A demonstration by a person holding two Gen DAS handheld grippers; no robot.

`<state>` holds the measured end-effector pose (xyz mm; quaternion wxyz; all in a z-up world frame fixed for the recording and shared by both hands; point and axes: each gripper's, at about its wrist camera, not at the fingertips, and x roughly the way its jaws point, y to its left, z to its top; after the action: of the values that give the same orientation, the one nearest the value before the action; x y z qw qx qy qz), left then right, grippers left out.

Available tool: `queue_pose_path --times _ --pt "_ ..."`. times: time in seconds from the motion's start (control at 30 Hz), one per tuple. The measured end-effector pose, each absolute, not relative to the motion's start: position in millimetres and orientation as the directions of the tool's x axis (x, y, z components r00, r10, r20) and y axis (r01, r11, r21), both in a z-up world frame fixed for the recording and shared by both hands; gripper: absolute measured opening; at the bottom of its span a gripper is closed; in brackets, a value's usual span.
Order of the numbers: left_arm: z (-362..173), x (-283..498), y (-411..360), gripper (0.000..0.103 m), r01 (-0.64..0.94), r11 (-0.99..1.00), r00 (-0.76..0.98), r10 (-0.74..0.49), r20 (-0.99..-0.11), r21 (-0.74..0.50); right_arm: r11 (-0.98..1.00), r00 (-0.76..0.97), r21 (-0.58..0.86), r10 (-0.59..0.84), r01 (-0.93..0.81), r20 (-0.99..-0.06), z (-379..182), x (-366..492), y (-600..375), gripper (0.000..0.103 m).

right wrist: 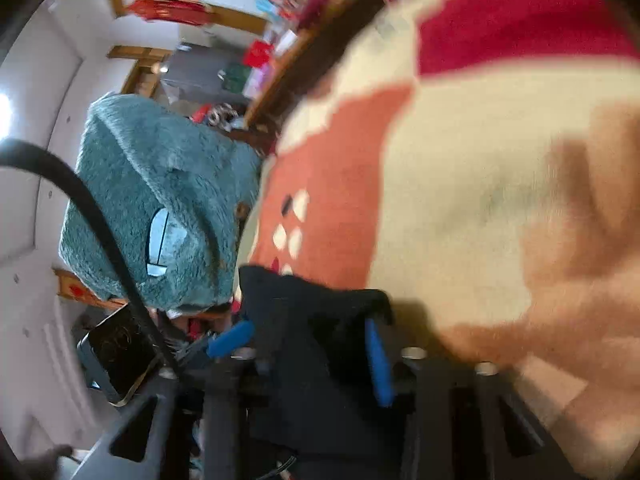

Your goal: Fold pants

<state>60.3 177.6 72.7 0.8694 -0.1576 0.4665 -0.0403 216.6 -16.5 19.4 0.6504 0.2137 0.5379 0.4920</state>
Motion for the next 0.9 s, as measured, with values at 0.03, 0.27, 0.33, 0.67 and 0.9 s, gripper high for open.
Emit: queue_pose_path --times 0.03,0.27,0.33,0.67,0.9 --pt "75 61 178 0.061 -0.080 0.946 0.572 -0.214 -0.792 -0.313 0.436 -0.025 0.776 0.866 -0.455 -0.500 28 213 -17 0.015" --pt "60 63 174 0.061 -0.117 0.954 0.556 -0.167 -0.814 -0.277 0.626 0.148 0.522 0.711 -0.579 -0.688 21 189 2 0.010" --pt "58 59 169 0.061 -0.104 0.967 0.568 -0.135 -0.812 -0.234 0.625 0.151 0.556 0.727 -0.547 -0.669 12 191 -4 0.010" --pt "77 44 165 0.061 -0.090 0.964 0.591 -0.150 -0.793 -0.249 0.599 0.175 0.552 0.754 -0.580 -0.634 60 146 -58 0.033" --pt "79 35 137 0.061 -0.064 0.971 0.589 -0.151 -0.794 -0.232 0.681 0.251 0.457 0.676 -0.573 -0.692 56 90 -89 0.034"
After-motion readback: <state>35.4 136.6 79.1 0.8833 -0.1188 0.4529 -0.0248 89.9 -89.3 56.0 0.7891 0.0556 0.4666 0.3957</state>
